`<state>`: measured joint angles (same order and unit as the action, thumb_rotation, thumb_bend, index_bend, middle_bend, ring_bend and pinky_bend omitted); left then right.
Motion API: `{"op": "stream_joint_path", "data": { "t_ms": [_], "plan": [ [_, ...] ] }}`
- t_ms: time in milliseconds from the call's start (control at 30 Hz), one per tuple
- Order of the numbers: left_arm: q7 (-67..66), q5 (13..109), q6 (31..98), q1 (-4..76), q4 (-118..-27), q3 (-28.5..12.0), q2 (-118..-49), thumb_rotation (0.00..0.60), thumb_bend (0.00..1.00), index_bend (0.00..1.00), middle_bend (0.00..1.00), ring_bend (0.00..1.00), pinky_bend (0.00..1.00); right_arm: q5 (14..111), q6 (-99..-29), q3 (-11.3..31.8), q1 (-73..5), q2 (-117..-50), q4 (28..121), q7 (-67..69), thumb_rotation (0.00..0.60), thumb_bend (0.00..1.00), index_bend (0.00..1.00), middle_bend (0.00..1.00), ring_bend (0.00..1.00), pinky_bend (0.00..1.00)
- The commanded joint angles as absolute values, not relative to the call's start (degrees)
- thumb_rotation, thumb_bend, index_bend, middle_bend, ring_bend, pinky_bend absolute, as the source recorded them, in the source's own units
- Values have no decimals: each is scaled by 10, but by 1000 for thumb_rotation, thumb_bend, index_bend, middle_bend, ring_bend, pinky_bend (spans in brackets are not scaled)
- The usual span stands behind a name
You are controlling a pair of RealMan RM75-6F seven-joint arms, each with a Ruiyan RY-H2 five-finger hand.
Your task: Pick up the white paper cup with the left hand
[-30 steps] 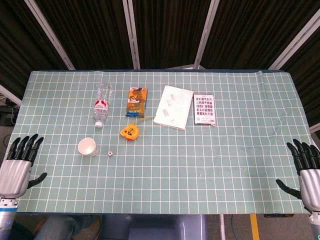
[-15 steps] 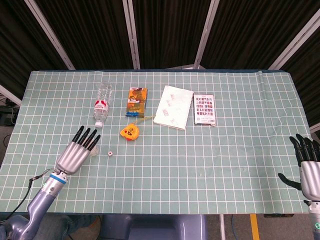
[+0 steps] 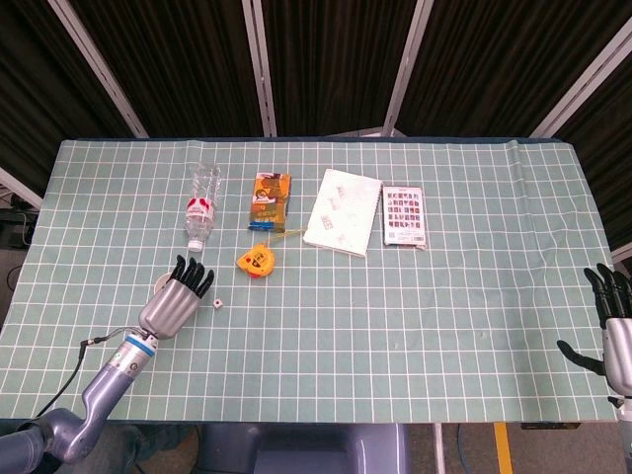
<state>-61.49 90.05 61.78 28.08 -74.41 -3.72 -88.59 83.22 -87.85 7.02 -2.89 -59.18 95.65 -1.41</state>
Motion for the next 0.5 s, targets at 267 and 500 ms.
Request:
{"op": "stream_joint_path", "data": {
  "t_ms": [267,500],
  "plan": [
    [-646,891,622,287,-732,-28,-899,600,0,505,486,417,399,827,-875,71,-29,-591,953,-9,600,0,0,0,0,0],
    [-452,861,663,275,-774,-63,-852,600,0,521,502,432,410,834,-876,67,-30,-592,953,-11,600,0,0,0,0,0]
  ]
}}
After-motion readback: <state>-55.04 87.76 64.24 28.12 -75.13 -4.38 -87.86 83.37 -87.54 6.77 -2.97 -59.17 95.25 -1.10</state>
